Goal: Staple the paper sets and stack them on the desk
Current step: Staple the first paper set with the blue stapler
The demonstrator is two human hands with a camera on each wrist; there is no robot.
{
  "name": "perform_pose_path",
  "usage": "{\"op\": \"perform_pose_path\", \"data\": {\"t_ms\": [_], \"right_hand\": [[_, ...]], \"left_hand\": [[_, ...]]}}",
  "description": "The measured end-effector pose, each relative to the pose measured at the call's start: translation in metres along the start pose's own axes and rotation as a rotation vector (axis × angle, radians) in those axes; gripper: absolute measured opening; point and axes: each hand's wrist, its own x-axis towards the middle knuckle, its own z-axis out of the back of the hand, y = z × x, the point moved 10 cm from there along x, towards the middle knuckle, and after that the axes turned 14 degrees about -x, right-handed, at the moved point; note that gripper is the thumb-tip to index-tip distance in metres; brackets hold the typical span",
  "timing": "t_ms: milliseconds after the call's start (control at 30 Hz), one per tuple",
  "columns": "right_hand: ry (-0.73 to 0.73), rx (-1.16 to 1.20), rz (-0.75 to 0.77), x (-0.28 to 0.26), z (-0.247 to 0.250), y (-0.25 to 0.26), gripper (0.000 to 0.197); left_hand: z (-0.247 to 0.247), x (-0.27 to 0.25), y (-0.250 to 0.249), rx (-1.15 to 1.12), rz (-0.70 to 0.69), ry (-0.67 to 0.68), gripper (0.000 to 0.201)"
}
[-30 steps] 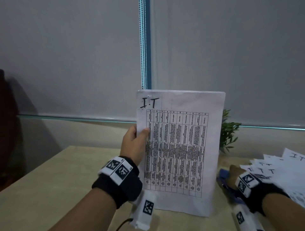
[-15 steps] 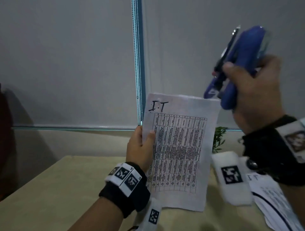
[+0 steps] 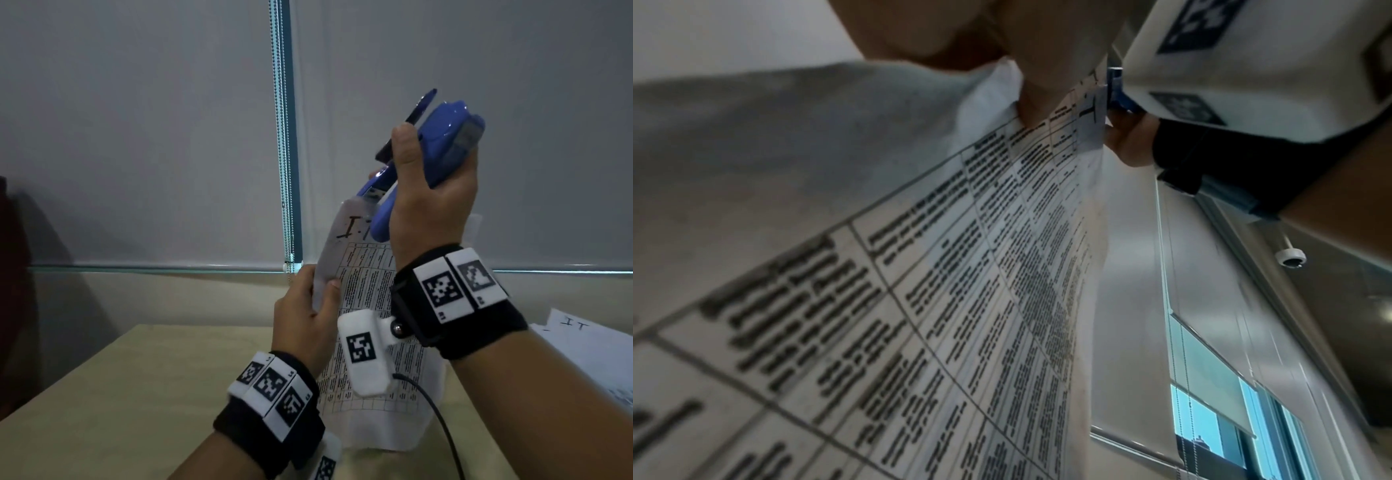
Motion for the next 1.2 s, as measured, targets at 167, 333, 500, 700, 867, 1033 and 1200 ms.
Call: {"op": "perform_pose_path", "data": {"t_ms": [167,333,500,700,867,1033,1200], "right_hand": [[0.006,-0.055,-0.009,0.002,-0.005,-0.003,0.026],[-0.024,-0.044,-0.021,0.005,-0.002,-0.009,0.022],[0.015,-0.054,-0.02,0.01,-0.006,-0.015,0.022],[0.026,-0.228,-0.007,0.017,0.006,-0.03,0.022],[0.245,-0.544,-0.181,-0.001,0.031,-0.11,0.05],[0.568,-0.819,-0.485,-0.058,0.073,-0.217,0.037],[0.872,-0.948,-0.894,-0.115,0.104,-0.303,0.028]], "left_hand": [[-0.013,-0.002,-0.005,-0.016,-0.028,0.052,0.011],[-0.017,-0.006,0.004,-0.002,-0.015,0.109,0.022],[-0.016,-0.027,0.035,-0.015,0.161,0.213,0.012],[0.063,-0.009,0.076,0.009,0.379,-0.126,0.03],[0.166,0.02,0.115,0.622,0.474,-0.082,0.022],[0.252,0.001,0.173,0.902,0.832,0.112,0.029],[0.291,-0.013,0.199,1.022,1.002,0.212,0.026]]}}
